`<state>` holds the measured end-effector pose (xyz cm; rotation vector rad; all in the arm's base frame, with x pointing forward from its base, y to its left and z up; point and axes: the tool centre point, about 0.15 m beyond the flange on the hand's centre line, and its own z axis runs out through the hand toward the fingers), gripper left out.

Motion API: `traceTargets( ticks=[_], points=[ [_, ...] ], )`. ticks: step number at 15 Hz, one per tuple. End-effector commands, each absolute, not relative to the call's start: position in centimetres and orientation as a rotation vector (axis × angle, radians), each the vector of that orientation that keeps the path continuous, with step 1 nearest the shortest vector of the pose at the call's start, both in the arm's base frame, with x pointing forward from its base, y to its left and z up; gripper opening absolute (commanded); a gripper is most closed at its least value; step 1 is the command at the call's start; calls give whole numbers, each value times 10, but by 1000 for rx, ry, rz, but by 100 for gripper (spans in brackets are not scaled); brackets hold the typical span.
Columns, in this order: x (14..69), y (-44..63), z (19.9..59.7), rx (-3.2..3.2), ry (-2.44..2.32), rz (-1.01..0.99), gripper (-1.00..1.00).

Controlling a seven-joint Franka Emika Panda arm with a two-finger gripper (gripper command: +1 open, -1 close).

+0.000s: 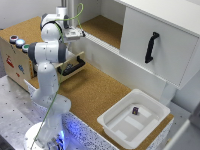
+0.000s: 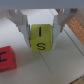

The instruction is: Go towards the drawer and store the yellow object

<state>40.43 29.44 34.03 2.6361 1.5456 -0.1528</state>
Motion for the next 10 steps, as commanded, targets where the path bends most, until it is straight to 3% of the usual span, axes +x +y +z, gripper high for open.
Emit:
traceTargets(
  ticks=[1, 2, 5, 10],
  points=[
    [411, 289, 325, 2704, 1586, -62, -100],
    [409, 289, 331, 2713, 1584, -77, 100],
    [391, 287, 363, 2730, 1641, -52, 100],
    [391, 287, 363, 2730, 1641, -52, 100]
  ],
)
